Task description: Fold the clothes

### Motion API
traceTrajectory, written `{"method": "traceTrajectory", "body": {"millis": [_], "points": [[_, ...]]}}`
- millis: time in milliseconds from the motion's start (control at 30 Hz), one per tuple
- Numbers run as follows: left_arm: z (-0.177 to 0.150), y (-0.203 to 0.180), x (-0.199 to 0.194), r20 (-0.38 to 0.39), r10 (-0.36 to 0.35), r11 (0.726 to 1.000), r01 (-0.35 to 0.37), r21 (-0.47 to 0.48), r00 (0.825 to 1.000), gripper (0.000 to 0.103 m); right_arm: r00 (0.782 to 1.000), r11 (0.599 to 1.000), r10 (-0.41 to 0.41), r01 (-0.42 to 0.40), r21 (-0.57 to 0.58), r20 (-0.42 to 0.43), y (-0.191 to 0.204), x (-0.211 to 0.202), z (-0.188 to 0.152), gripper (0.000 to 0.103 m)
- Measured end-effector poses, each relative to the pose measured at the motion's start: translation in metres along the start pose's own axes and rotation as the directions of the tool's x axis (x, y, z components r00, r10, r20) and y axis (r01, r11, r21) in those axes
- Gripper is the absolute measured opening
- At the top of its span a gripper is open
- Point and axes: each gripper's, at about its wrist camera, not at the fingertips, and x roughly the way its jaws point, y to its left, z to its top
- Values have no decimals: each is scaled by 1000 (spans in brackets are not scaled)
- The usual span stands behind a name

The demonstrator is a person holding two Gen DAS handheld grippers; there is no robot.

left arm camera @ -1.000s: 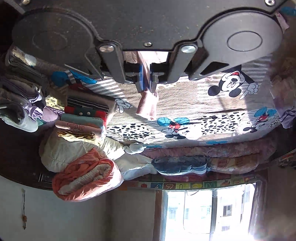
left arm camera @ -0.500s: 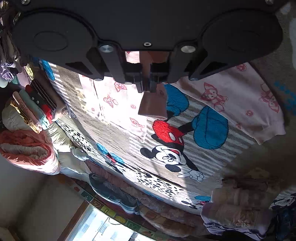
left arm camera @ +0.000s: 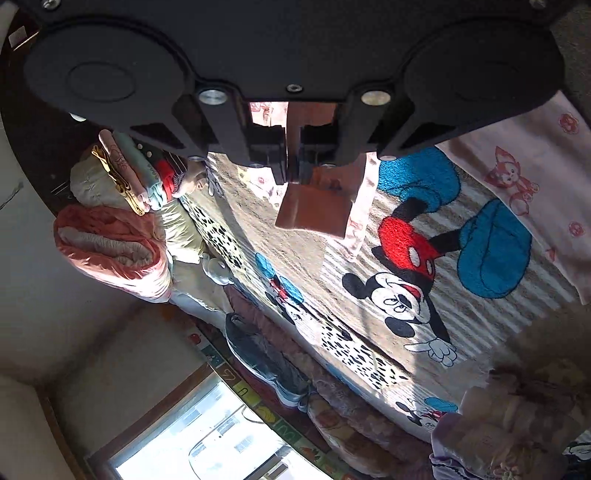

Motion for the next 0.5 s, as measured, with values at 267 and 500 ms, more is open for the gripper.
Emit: {"method": "traceTrajectory", "body": {"millis": [267,500], "points": [[8,-49,59,-28,-44,998,45,46,999,5,999,990,36,-36,139,0,-18,0,1,72],[9,-72,113,-56,-17,997,21,73,998,5,998,973,62,-62,223,9,-29,0,1,72]]}}
